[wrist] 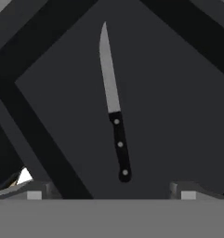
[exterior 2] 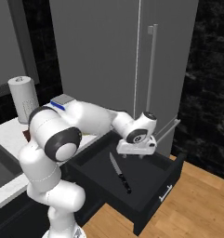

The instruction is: Pick up the knife from the drawer and place it on the cutting board. Then place the meat from the plate to the cutting board.

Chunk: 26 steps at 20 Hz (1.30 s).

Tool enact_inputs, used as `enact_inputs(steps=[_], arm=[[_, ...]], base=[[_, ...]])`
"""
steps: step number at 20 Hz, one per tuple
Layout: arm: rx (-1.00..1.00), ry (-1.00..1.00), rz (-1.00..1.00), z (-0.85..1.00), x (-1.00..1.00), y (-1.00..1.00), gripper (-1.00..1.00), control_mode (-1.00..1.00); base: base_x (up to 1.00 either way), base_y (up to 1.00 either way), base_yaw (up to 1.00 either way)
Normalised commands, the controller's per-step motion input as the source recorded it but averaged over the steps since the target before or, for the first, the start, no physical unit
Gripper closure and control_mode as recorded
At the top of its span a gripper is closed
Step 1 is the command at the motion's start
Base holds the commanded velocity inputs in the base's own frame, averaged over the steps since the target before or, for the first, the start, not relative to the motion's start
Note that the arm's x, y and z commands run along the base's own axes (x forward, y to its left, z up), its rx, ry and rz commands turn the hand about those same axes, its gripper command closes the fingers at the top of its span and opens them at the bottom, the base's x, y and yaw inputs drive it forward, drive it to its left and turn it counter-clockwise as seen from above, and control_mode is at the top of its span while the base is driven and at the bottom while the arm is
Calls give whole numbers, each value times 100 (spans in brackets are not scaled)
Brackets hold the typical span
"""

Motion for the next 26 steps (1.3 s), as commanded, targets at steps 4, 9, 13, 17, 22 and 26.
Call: enact_inputs(steps=[4, 9, 13, 17, 22, 26], arm=[[5, -9, -9, -23, 2, 3, -100, -100], [-16, -1, -5, -41, 13, 53, -100, -100], [-17, 11, -1, -35, 8, 43, -100, -100], [0, 0, -1, -31, 0, 3, -100, -100], [0, 2, 0, -50, 0, 0, -100, -100], [-3, 4, 0, -49, 8, 0, -100, -100]], base=[[0, 0, 0], [0, 0, 0], [0, 0, 0], [0, 0, 0], [0, 0, 0], [0, 0, 0]])
